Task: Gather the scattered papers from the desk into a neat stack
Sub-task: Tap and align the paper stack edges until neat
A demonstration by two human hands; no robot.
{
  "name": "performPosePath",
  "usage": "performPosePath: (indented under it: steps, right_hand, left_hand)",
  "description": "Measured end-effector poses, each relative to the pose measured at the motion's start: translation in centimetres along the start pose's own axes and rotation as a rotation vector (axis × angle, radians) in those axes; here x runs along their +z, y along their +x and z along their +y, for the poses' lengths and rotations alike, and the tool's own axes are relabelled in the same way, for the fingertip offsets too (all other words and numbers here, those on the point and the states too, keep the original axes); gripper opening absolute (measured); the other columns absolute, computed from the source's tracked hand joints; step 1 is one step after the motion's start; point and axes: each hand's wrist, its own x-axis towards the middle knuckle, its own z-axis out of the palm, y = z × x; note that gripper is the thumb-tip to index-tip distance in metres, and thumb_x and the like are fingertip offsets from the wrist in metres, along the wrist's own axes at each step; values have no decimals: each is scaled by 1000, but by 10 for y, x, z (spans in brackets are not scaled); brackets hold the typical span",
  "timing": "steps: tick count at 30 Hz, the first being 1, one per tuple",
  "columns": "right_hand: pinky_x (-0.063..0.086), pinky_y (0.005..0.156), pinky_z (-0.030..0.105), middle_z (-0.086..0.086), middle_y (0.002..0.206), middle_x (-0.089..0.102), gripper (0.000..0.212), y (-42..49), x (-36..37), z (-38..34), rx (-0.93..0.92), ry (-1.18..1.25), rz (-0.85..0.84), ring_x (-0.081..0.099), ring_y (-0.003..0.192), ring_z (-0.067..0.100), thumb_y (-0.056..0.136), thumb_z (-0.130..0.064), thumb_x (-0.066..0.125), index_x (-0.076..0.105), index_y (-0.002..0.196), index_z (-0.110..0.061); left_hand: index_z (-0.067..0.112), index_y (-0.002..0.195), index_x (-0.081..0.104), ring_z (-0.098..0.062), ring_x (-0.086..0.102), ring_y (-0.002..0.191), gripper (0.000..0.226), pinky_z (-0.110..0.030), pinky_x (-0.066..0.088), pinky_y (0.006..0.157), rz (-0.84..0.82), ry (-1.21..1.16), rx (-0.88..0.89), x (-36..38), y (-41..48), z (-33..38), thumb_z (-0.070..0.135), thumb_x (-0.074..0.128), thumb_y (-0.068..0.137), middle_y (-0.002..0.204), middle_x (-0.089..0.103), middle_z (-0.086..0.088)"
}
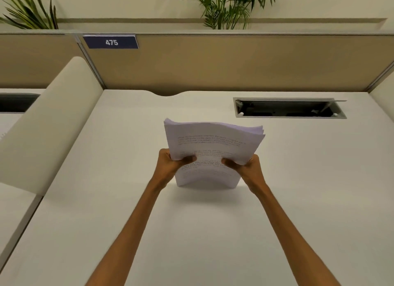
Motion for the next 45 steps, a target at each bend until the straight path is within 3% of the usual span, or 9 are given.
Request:
performPosePath:
  steps: [9, 15, 20, 25, 29, 33, 36, 39, 45]
  right_hand:
    - [61, 71, 23, -12, 95, 74, 31, -1, -2, 12, 40, -3, 6, 73, 80, 5, 76, -5, 81, 72, 96, -27]
    - [58, 67, 19, -15, 89, 77, 25, 2, -8, 15, 82, -9, -67, 75, 79, 10, 76, -8, 82, 74, 97, -20]
    - [61, 77, 29, 5, 98, 79, 38, 4, -28, 13, 197, -43, -204, 75, 93, 26, 71, -21, 87, 76, 105, -8]
    - [58, 91, 41, 14, 116, 72, 36, -2, -1, 11, 278, 446, -121, 64, 115, 37, 81, -11, 72, 67, 115, -4]
    - [57, 91, 43, 12, 123, 70, 41, -4, 22, 6, 214, 628, -51, 68, 112, 26, 88, 7, 62, 62, 125, -11]
    - [58, 89, 46, 18, 120, 70, 40, 6, -13, 12, 225, 424, -56, 68, 110, 34, 84, 4, 67, 64, 123, -1]
    - [60, 81, 43, 16, 117, 72, 47, 12, -42, 8, 249, 217, -188, 68, 109, 34, 80, -3, 73, 63, 125, -5]
    - [60, 79, 32, 6, 111, 75, 43, 18, -42, 0, 221, 10, -314, 71, 103, 22, 77, -12, 80, 67, 118, -17]
    - [60, 70, 25, -3, 97, 74, 28, 20, -28, -7, 81, -92, -130, 72, 84, 12, 80, -11, 80, 68, 99, -28]
  left_hand:
    - [29, 92, 74, -15, 73, 78, 27, -20, 57, 64, 69, 16, -18, 13, 0, -11, 8, 82, 77, 85, 77, 20]
    - [21, 91, 76, -18, 75, 79, 20, -29, 60, 68, 169, -130, -104, 16, 0, -21, 7, 82, 77, 88, 79, 6]
    - [14, 106, 72, -23, 72, 102, 28, -41, 58, 90, 279, -490, -208, 15, -1, -21, 5, 78, 80, 108, 77, -2]
    - [16, 137, 55, -30, 57, 129, 50, -51, 44, 108, 190, -824, -213, 38, -4, -34, 9, 68, 89, 140, 60, -10]
    - [13, 138, 55, -29, 61, 125, 59, -51, 48, 104, 168, -794, -242, 45, -10, -33, 15, 74, 82, 137, 62, -12]
    - [11, 112, 74, -22, 72, 103, 43, -37, 59, 88, 233, -674, -227, -24, -10, -37, 15, 81, 70, 116, 74, -9]
    - [11, 103, 77, -20, 75, 86, 47, -30, 61, 73, 89, -403, -224, -78, -12, -36, 27, 89, 61, 98, 78, -8]
    - [14, 101, 76, -21, 76, 91, 57, -32, 62, 75, -68, 7, -239, -82, -10, -30, 33, 95, 50, 98, 79, -5]
    - [21, 100, 73, -13, 75, 87, 46, -25, 61, 71, 111, 26, -44, -58, -2, -24, 32, 85, 57, 92, 79, 9]
